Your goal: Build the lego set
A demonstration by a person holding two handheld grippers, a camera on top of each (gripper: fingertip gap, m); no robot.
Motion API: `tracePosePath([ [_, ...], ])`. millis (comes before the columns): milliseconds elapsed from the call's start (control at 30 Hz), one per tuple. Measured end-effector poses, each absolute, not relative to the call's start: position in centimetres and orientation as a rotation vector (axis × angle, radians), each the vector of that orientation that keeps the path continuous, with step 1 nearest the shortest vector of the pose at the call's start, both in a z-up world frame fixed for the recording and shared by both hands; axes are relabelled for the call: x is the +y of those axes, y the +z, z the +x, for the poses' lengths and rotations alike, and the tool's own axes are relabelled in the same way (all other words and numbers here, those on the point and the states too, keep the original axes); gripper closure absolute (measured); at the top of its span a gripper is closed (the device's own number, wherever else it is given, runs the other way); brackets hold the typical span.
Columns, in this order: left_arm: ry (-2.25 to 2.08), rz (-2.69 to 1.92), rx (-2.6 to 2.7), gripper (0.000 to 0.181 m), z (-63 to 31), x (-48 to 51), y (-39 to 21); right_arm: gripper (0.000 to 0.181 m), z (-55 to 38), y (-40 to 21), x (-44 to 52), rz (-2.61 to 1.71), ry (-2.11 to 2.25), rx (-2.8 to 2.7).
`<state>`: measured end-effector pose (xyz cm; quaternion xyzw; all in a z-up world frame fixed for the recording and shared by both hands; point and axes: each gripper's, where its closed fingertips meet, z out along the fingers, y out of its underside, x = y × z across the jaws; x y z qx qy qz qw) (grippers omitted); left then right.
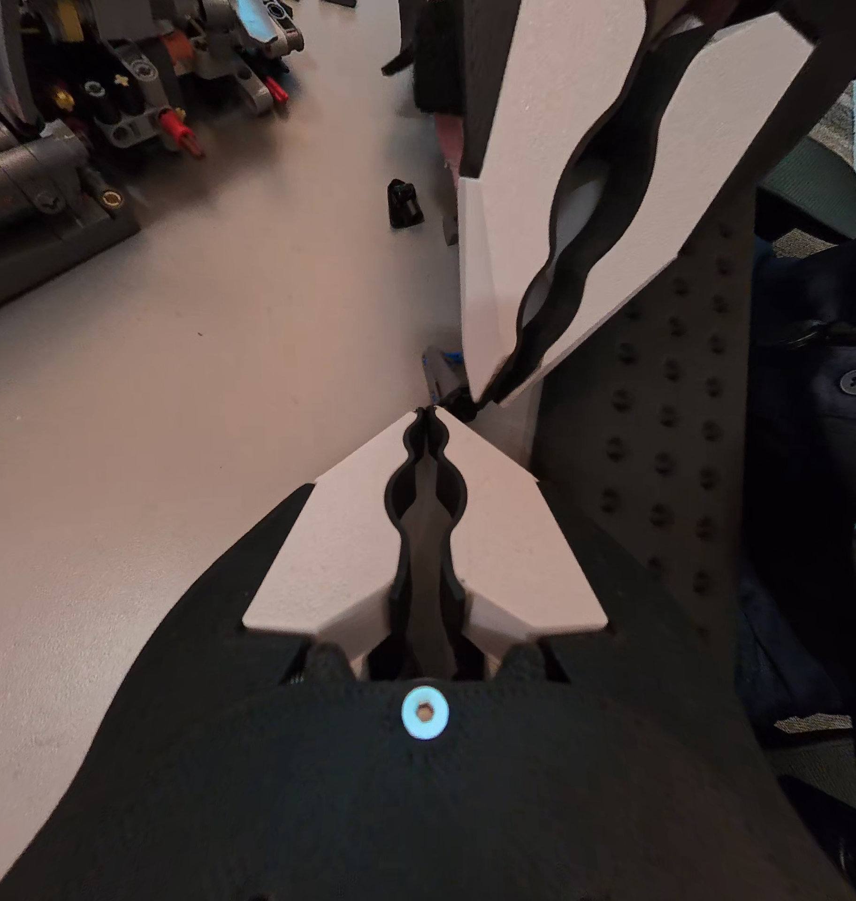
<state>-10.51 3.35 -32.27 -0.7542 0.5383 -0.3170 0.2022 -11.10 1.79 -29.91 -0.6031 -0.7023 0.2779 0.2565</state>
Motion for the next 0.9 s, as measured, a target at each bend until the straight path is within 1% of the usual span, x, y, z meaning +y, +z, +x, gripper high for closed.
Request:
tracePosePath([
  [533,-0.9,-2.104,1.508,0.181,-10.49,3.36,-32.28,0.18,-10.84,-30.28,1.8,-1.712,0.667,-1.964],
  [900,-0.929,-2.104,1.498,0.181,-10.31,3.4,-32.29,0.18,-10.98,-30.43,1.58,-1.7,0.453,-2.142],
])
